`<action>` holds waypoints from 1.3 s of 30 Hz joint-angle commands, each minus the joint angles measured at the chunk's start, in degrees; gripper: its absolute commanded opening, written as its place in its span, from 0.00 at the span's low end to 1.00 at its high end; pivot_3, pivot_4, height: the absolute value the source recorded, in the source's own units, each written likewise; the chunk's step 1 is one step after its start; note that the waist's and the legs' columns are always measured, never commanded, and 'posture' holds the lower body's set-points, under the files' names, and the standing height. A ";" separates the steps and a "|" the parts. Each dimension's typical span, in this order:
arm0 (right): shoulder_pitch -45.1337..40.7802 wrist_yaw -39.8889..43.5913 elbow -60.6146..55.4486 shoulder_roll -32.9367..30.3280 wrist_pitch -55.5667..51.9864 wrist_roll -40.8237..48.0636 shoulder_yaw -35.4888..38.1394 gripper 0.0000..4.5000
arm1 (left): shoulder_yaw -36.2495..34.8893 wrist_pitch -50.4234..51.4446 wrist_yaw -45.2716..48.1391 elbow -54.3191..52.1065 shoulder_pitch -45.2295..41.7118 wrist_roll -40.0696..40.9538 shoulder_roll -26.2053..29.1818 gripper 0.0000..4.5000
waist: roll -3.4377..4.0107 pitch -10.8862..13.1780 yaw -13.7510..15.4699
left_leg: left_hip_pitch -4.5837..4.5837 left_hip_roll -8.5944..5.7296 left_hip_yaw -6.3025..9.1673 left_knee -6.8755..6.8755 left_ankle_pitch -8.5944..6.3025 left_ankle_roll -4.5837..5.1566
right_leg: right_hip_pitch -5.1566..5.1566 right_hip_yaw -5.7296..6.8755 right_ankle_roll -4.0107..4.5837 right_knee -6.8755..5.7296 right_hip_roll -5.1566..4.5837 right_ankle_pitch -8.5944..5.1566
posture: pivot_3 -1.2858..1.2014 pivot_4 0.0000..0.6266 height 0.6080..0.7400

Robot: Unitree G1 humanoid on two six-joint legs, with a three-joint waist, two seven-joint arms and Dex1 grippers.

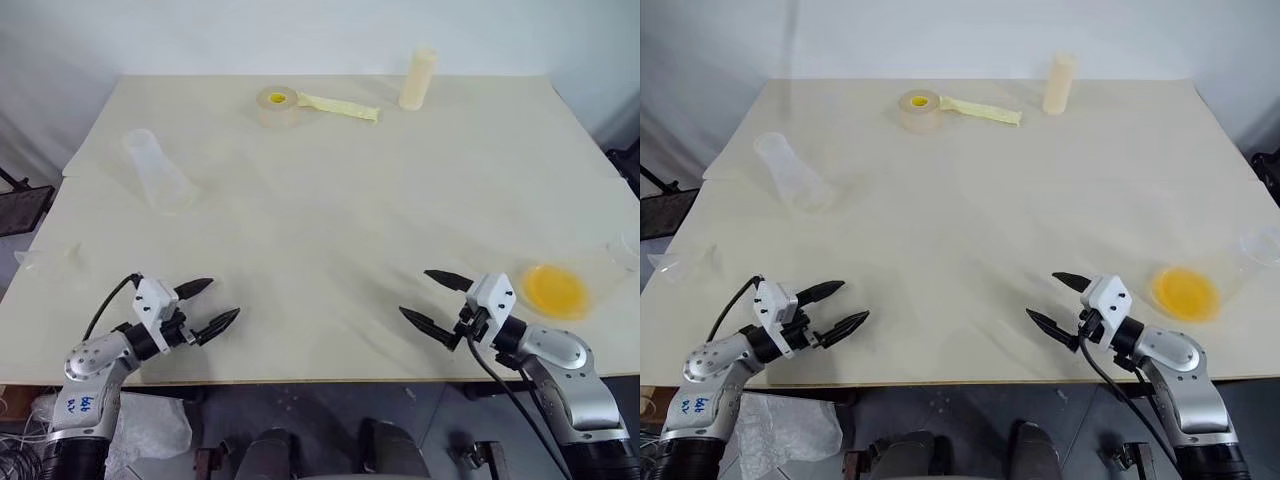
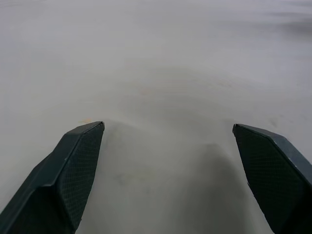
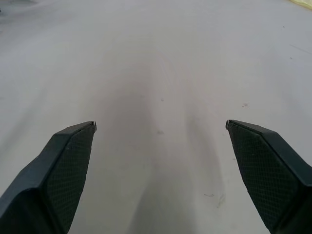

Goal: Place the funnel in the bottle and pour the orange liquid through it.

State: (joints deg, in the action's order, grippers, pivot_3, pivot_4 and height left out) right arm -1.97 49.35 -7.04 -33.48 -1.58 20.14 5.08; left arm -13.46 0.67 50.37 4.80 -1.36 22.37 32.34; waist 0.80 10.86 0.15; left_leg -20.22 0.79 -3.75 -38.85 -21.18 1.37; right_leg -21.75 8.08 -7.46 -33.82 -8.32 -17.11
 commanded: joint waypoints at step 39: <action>-14.23 4.25 3.63 6.44 0.22 0.39 -6.12 0.99 | -5.60 2.31 -38.12 30.74 -39.32 -11.14 -1.74 1.00 | -0.25 -0.02 0.80 | -0.07 -0.34 0.02 -0.34 -0.01 -0.02 | 0.01 0.08 -0.14 -0.21 0.09 0.07 | 0.52 0.24 1.00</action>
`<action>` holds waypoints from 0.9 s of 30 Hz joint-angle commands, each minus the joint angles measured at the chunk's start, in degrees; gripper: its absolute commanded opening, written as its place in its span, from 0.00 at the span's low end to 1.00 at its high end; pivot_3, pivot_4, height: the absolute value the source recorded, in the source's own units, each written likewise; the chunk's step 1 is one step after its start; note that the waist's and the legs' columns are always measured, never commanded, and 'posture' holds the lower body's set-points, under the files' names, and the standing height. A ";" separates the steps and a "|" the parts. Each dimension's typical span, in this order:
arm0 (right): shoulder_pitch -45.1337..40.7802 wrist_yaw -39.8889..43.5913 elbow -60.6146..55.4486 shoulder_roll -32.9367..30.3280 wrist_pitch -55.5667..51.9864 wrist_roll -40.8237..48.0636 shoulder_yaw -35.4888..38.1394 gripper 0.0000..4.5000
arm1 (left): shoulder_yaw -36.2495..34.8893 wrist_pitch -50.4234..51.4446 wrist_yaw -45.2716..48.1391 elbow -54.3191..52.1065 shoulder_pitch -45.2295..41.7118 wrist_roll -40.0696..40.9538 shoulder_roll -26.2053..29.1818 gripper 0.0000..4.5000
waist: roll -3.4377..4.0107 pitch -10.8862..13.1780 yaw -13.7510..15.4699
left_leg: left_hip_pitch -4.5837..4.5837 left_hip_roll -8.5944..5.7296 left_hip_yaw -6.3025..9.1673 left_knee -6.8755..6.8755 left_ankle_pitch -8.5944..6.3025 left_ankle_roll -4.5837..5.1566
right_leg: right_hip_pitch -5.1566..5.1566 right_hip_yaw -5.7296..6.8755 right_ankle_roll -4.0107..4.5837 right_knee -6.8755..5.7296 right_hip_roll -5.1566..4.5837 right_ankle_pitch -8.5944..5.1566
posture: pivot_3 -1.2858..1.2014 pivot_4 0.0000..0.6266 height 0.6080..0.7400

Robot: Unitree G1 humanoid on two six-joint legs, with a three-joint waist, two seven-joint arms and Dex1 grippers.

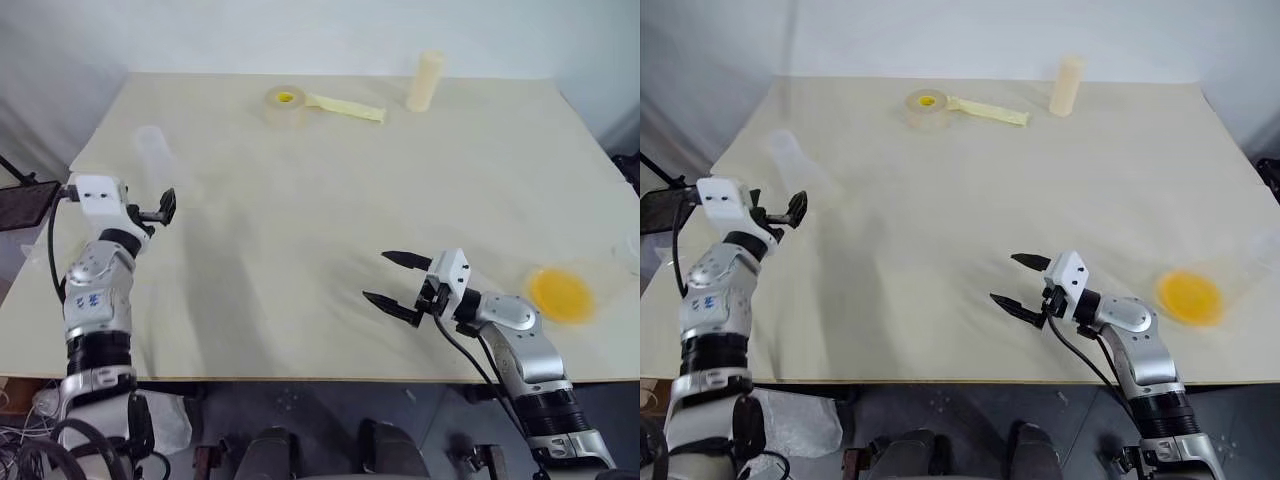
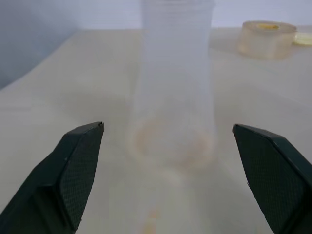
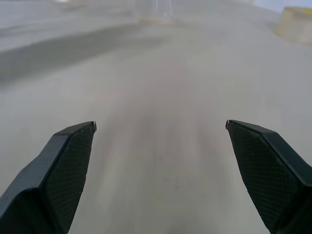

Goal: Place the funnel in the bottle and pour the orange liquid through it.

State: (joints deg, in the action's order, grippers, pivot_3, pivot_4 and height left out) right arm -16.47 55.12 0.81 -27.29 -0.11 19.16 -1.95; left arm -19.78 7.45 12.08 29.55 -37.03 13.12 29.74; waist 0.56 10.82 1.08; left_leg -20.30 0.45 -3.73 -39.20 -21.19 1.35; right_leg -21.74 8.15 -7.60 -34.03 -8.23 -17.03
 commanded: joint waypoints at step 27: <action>1.49 -7.56 -12.75 -0.98 -7.65 1.41 2.42 0.99 | 3.11 -19.11 -2.27 37.27 -25.97 -7.29 2.95 1.00 | -0.22 0.00 -0.11 | -0.27 -0.01 -0.08 -0.10 -0.01 -0.01 | -0.05 0.93 0.00 -0.11 -0.14 0.00 | 0.52 0.24 1.00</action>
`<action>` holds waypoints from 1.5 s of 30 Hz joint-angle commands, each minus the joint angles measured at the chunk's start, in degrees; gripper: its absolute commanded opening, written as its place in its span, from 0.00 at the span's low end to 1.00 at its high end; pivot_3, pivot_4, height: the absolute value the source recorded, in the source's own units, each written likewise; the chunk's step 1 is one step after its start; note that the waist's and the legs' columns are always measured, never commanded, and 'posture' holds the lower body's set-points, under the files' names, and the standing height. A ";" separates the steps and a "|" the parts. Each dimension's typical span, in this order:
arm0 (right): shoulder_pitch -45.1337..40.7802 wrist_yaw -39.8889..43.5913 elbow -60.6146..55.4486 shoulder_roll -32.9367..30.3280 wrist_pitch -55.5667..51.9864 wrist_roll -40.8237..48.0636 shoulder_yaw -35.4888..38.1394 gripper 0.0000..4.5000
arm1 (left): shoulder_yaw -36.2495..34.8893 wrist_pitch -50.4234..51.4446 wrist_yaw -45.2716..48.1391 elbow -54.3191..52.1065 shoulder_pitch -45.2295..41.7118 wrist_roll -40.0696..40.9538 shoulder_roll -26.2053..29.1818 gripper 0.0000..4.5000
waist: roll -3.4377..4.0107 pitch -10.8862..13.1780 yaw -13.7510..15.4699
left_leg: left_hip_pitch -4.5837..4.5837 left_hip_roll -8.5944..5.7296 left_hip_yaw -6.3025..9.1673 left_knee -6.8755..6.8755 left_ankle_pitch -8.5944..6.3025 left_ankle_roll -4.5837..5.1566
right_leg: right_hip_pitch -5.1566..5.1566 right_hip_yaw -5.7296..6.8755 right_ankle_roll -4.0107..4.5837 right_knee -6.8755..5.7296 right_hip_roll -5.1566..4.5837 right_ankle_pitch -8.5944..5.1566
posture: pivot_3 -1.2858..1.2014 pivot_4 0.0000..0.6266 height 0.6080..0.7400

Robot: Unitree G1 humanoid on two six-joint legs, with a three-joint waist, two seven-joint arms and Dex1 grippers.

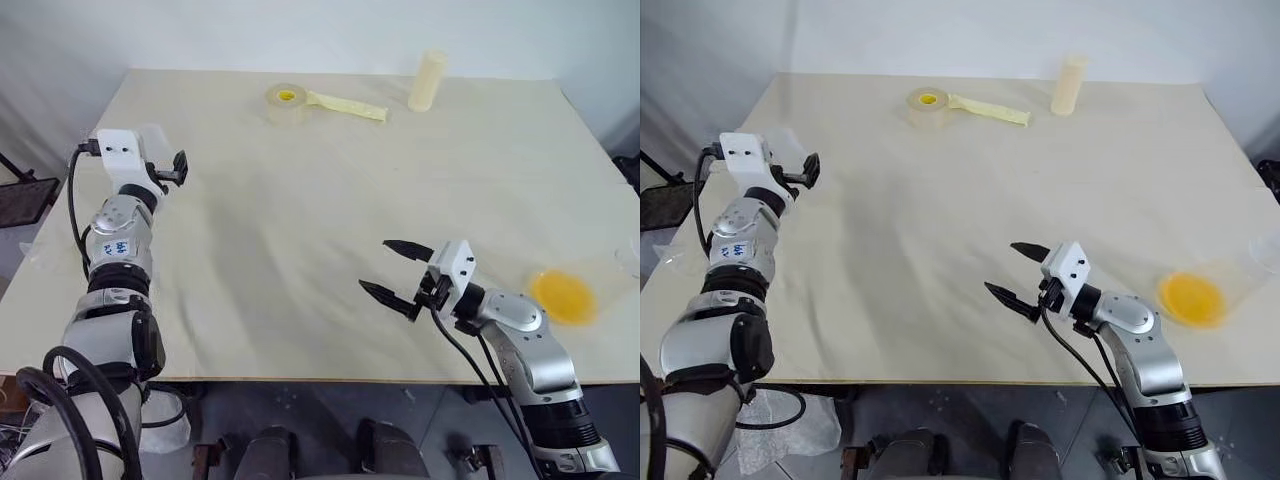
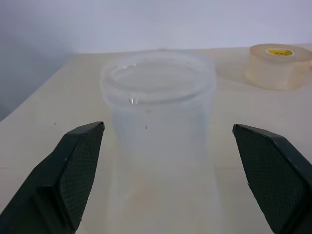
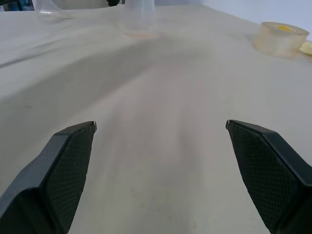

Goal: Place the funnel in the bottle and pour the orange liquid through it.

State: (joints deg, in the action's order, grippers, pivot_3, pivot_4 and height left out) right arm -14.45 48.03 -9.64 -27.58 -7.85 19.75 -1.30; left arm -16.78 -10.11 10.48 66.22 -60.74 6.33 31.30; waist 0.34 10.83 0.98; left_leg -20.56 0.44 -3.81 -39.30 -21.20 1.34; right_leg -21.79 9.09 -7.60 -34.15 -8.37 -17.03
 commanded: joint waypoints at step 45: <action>-1.05 6.43 2.48 -5.78 2.89 3.93 6.20 1.00 | 15.51 30.82 35.47 -60.99 19.52 18.02 -7.34 0.51 | -0.01 -0.01 -0.83 | -0.62 -0.14 0.30 -0.74 0.00 0.01 | -0.47 -0.03 0.00 -0.79 -0.20 0.00 | 0.52 0.24 1.00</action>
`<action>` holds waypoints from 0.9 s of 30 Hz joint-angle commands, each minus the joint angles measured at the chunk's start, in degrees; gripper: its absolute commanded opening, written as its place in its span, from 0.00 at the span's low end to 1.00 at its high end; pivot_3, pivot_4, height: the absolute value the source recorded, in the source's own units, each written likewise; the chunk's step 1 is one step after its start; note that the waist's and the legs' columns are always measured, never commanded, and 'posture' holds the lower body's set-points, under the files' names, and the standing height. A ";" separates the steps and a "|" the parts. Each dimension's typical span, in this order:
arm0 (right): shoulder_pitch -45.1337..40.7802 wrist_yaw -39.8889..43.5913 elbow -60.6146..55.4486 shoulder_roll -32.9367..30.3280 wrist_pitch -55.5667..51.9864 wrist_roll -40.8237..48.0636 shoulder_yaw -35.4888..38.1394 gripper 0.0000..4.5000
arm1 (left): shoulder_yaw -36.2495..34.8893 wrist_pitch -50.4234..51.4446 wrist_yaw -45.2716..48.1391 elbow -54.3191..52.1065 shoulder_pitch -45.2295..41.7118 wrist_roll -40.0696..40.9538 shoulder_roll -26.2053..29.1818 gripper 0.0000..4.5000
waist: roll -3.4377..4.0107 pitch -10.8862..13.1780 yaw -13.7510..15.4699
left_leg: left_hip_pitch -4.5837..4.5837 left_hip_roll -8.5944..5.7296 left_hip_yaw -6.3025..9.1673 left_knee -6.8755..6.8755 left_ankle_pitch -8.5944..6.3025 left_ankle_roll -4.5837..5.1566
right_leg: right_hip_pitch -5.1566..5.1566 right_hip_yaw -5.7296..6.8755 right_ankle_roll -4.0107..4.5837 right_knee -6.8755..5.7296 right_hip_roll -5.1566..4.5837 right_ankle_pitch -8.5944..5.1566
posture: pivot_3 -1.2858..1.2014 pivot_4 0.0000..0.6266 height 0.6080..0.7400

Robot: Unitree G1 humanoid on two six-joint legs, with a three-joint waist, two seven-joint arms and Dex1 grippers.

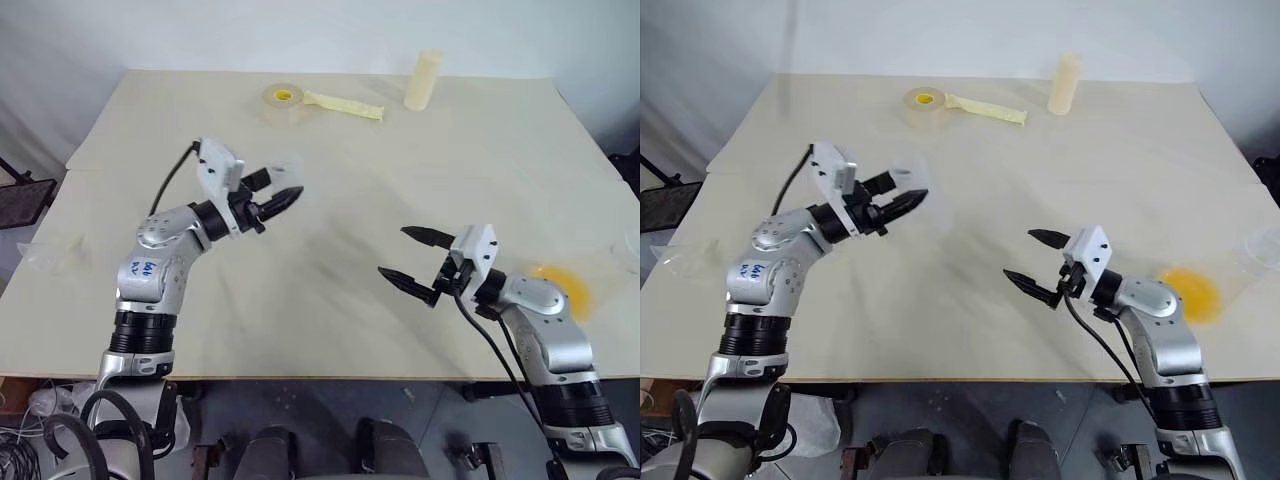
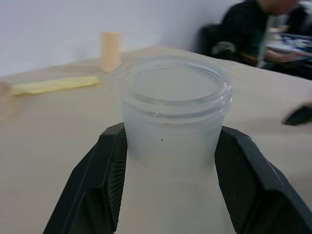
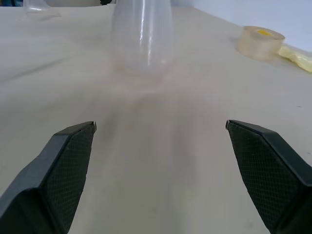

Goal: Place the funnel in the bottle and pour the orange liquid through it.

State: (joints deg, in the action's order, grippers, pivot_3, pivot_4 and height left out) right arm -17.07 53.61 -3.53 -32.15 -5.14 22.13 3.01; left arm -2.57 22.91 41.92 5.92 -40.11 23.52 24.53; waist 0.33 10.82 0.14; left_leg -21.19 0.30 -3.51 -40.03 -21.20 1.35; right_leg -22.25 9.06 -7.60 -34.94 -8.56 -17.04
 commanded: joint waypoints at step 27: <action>10.29 1.74 -9.67 -4.71 -0.94 3.36 5.17 1.00 | 11.91 -14.25 15.41 18.63 -12.10 -10.75 -8.21 0.51 | 0.00 0.00 1.59 | -0.11 -0.07 -0.19 -0.13 0.03 0.07 | -0.10 -0.07 0.00 0.00 -0.04 0.00 | 0.52 0.24 1.00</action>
State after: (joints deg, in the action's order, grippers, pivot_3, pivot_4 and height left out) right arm -6.97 55.89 -11.78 -37.23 -7.36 25.25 7.25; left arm 9.96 9.76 58.10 24.21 -50.77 13.27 16.69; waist 0.33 10.82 1.73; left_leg -21.30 0.22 -3.70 -40.17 -21.17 1.42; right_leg -22.35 8.99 -7.60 -34.94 -8.60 -17.03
